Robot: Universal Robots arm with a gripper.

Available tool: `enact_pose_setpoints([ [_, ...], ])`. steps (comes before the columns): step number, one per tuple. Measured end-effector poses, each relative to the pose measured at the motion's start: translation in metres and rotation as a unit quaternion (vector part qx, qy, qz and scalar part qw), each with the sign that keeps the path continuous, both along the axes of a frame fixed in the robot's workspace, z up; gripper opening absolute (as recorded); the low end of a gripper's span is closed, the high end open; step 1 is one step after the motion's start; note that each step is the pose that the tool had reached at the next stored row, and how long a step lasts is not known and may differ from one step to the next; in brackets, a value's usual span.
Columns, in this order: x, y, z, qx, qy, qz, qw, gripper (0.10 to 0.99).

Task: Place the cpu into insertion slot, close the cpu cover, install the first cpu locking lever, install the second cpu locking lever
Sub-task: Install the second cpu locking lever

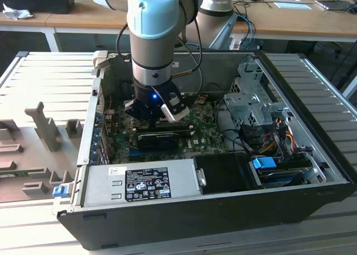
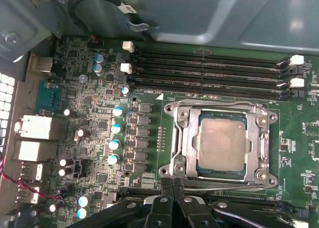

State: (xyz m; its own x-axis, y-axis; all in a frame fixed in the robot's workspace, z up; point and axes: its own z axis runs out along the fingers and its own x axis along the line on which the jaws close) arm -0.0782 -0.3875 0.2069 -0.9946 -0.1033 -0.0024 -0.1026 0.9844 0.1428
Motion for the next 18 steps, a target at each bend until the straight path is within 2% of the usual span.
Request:
enact_pose_setpoints([
  [4,-0.0003,-0.0004,-0.0013,0.0032,0.0,0.001,1.0,0.102],
  [15,-0.0017,-0.0005,-0.0061,0.0314,0.0,0.006,0.9995,0.102],
  [18,-0.0046,-0.0005,-0.0079,0.0389,0.0,0.008,0.9992,0.102],
])
